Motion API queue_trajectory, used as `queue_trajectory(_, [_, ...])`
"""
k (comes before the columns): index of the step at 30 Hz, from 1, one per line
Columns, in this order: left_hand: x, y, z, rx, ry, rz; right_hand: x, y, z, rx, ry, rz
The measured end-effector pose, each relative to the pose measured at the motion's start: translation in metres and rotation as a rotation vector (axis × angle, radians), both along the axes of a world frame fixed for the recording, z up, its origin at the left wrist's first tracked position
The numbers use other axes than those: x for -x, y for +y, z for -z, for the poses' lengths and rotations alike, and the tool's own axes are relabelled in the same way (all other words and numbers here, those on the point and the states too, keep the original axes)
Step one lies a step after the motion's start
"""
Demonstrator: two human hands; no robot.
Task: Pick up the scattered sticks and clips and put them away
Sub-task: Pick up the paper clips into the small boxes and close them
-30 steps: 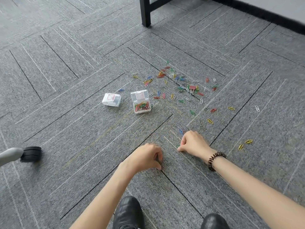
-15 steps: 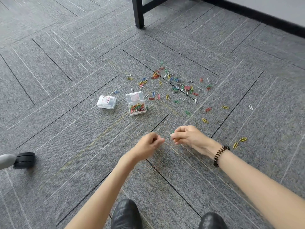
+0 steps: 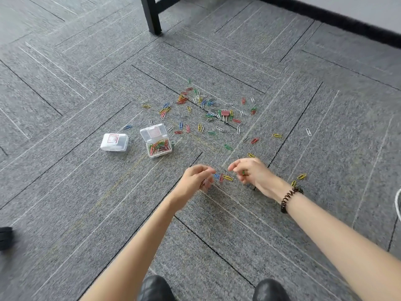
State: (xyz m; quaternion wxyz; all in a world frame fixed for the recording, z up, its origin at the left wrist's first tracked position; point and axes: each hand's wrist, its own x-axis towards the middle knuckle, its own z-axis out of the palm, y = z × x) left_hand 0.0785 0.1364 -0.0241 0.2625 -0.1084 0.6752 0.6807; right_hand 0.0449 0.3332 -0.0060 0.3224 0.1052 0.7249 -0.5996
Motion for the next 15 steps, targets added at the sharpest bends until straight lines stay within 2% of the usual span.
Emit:
queue_trajectory(4, [0.004,0.011,0.005,0.566,0.361,0.15,-0.001,-0.004,0.01,-0.446,0.26,-0.153])
queue_trajectory(7, [0.007,0.016,0.006,0.83,0.492,0.282,-0.005,-0.008,0.016,-0.566,0.319,-0.217])
queue_trajectory(9, [0.01,0.018,0.008,0.915,0.531,0.322,-0.007,-0.011,0.021,-0.604,0.344,-0.245])
queue_trajectory(15, [0.021,0.018,0.007,0.955,0.547,0.433,-0.005,-0.016,0.021,-0.641,0.364,-0.326])
